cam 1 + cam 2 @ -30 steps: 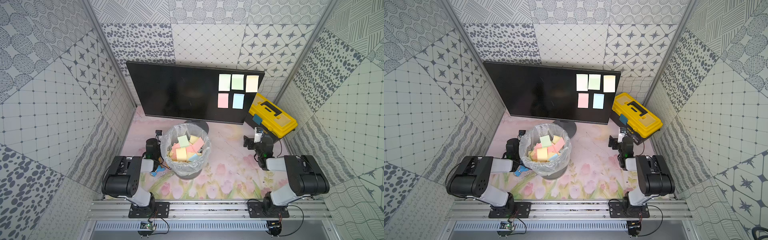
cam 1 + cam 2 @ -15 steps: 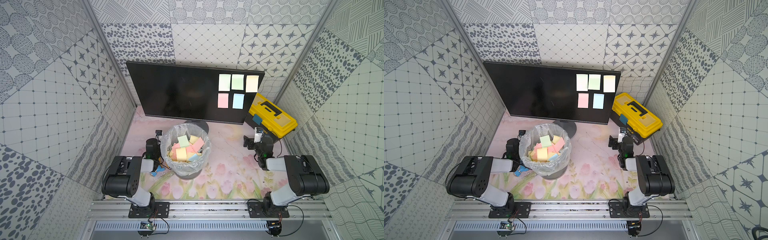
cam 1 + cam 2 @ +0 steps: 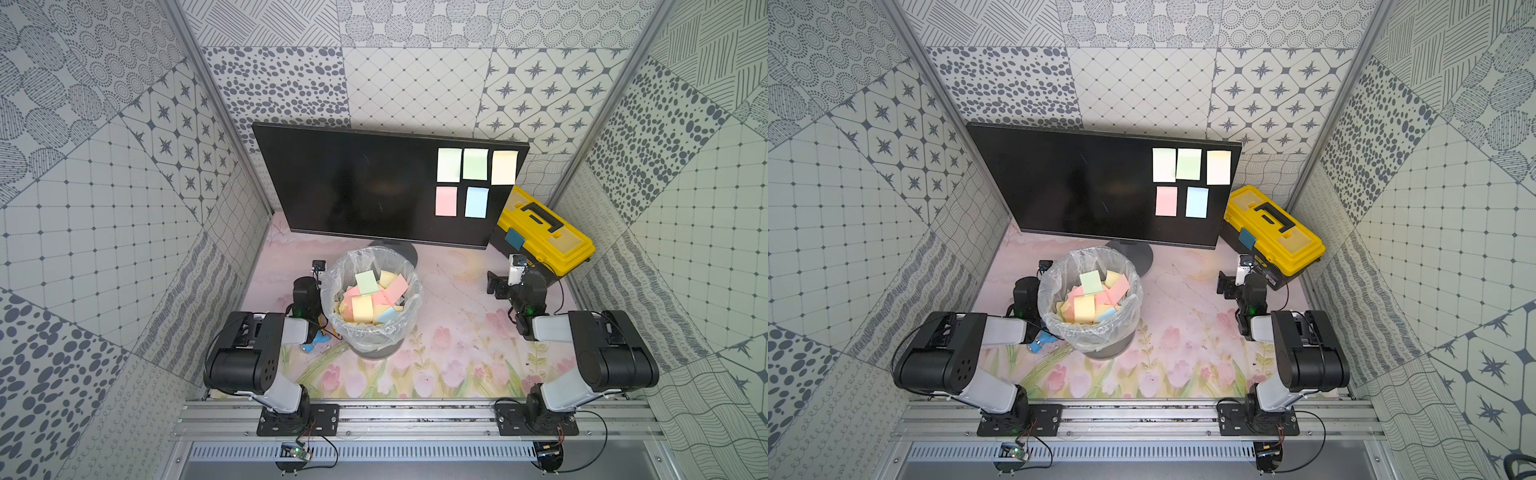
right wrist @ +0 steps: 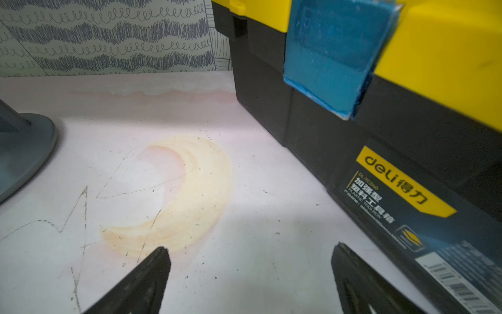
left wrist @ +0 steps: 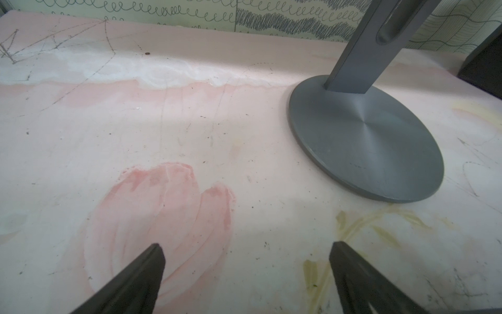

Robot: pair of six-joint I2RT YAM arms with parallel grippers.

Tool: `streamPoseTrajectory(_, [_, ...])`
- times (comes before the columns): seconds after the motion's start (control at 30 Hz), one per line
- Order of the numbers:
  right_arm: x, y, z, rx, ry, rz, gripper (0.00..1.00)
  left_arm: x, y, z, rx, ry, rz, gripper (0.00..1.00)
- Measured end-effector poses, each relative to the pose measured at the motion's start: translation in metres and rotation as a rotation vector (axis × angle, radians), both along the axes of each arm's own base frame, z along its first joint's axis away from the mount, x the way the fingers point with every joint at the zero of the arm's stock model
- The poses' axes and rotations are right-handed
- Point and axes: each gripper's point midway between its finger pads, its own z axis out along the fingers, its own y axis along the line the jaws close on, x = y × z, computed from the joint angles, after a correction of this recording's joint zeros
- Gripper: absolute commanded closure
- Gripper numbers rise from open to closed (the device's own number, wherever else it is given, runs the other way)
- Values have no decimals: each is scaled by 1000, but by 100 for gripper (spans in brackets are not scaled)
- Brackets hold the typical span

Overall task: Remove the sticky note from the monitor
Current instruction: Tear off the sticky note from the monitor.

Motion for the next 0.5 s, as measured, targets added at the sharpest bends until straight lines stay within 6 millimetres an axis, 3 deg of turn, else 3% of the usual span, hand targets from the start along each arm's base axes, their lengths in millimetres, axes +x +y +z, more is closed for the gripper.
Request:
streamPoseTrajectory(0.1, [9,-4,8,-31,64,-47,3,3,0,6,3,-1,3,0])
streamPoseTrajectory(0.2, [25,-9,56,-51,3,-104,3,11,0,27,4,-28,6,0])
streamPoseTrajectory(0.27, [19,-14,90,-43,-71,-145,3,17,2,48,6,-51,5,0])
streamPoseTrajectory(0.37, [5,-22,122,-27,-137,-199,3,22,9,77,12,-69,11,1])
streamPoseTrajectory(0.5, [-14,-31,129,-1,-113,-252,3,17,37,108,6,-66,68,1])
